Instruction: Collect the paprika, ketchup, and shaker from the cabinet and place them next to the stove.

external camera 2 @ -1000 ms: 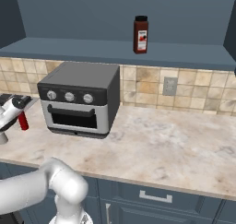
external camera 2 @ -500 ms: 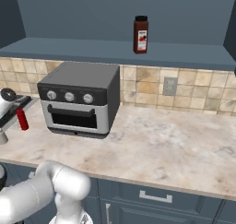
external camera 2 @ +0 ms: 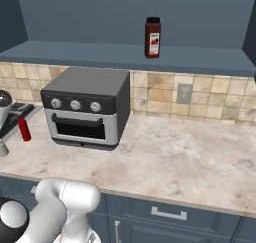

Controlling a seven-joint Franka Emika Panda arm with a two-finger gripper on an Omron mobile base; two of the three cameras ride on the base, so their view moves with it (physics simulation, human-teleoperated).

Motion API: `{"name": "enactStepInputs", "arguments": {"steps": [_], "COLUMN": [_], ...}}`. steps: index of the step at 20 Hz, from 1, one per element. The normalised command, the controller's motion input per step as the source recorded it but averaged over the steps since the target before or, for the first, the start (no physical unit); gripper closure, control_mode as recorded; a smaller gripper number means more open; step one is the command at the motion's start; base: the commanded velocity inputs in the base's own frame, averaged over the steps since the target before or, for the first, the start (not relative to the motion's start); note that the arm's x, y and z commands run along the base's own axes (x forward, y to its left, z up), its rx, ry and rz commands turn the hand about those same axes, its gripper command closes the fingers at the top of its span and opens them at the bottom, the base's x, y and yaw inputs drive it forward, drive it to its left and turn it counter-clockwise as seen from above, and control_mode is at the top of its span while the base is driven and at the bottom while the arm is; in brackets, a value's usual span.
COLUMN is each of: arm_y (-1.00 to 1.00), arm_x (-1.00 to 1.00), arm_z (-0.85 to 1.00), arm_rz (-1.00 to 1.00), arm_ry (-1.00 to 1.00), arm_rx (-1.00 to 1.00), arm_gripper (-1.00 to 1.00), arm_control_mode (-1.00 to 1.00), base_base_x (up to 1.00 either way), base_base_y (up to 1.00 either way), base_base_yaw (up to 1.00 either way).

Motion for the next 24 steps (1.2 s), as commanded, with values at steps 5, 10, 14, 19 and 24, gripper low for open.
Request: {"name": "enactStepInputs", "arguments": {"steps": [5,10,14,19,24], "arm_y": [-0.75,-0.79,-0.86,-0.96,-0.99], "arm_x": [-0.13,-0.13,-0.1,-0.13,-0.21], "arm_z": [0.49,0.55,0.58,0.48,0.44], "arm_rz": [-0.26,-0.29,-0.3,-0.27,-0.21], "arm_ry": [0.0,0.0,0.0,0.0,0.0], "arm_rx": [0.0,0.0,0.0,0.0,0.02], "arm_gripper": [-1.0,-1.0,-1.0,-1.0,-1.0], "arm_control_mode": [-1.0,-1.0,-1.0,-1.0,-1.0], "base_base_x": [0.0,0.0,0.0,0.0,0.0], "base_base_y": [0.0,0.0,0.0,0.0,0.0], "base_base_yaw": [0.0,0.0,0.0,0.0,0.0]}}
